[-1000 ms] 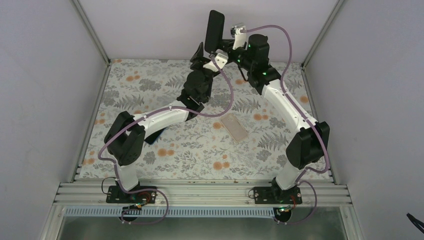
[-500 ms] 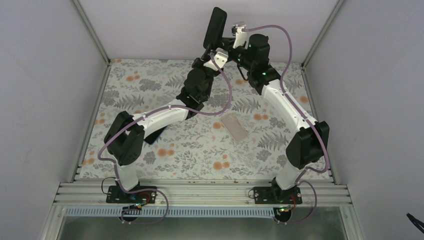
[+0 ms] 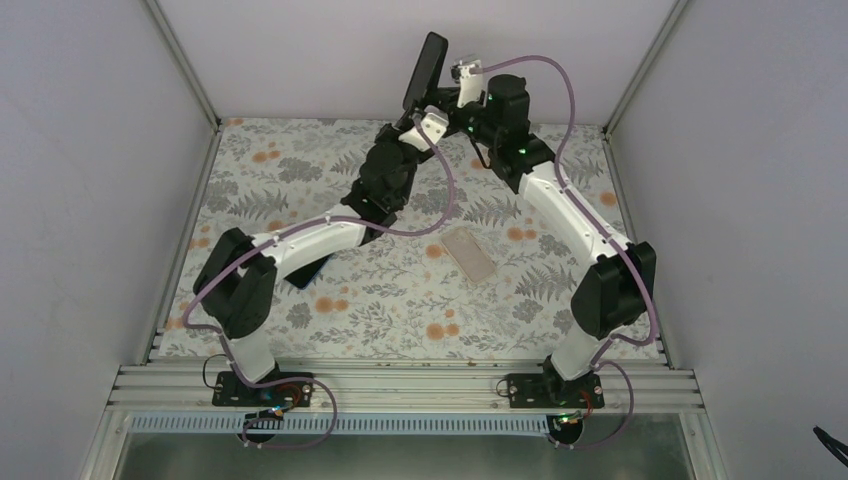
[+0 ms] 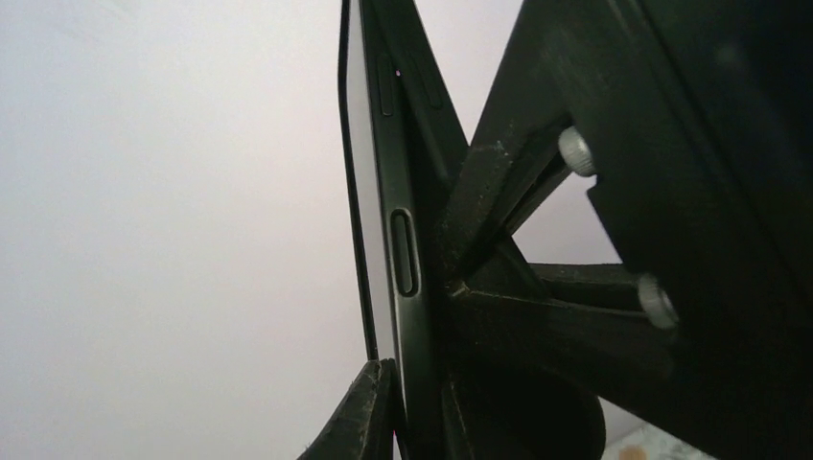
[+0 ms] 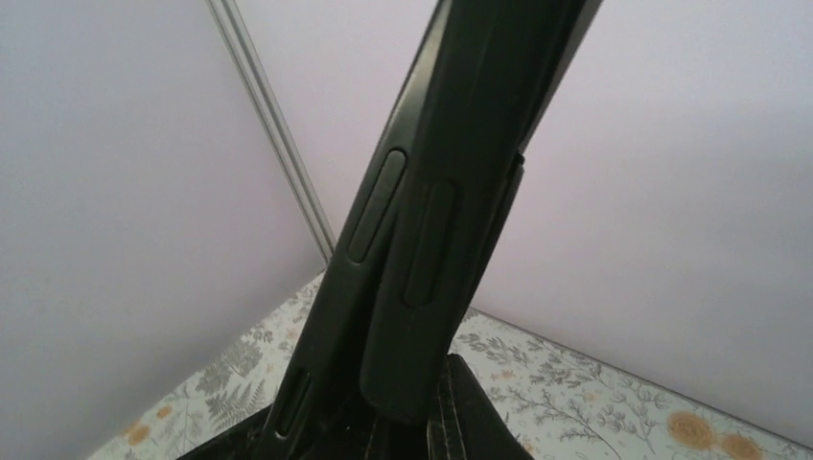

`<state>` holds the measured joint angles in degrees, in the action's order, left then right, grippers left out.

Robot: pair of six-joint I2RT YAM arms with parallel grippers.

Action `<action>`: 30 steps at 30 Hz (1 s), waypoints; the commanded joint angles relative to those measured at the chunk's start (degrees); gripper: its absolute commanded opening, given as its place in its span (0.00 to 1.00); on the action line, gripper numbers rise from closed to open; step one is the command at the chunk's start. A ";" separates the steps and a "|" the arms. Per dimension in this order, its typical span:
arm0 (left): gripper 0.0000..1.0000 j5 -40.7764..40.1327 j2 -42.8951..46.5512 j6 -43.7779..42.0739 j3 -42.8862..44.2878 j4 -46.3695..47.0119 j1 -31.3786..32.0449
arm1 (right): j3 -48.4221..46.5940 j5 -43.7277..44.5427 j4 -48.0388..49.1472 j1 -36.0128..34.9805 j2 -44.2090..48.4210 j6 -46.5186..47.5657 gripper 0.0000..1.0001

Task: Take the phone out of the phone case
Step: Remove the phone case from the phone, then place the phone case at the center of the board, then place the phone at the center of the board.

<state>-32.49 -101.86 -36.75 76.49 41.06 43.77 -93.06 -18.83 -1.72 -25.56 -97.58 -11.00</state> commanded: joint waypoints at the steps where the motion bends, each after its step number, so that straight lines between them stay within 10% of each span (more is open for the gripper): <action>1: 0.02 -0.76 8.51 3.92 -0.81 -5.71 -4.93 | 0.38 0.87 -7.00 1.95 1.68 12.13 0.03; 19: 0.02 8.32 27.05 6.37 -12.60 -35.67 -6.02 | -0.12 0.19 -14.24 16.47 0.09 21.91 0.03; 30: 0.02 -3.43 26.62 -12.37 -37.56 -18.83 -2.47 | 3.09 -13.96 -48.85 19.85 1.13 38.76 0.03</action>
<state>-30.72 -75.42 -40.10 44.34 10.59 40.05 -93.08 -27.81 -34.68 -7.73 -98.48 17.87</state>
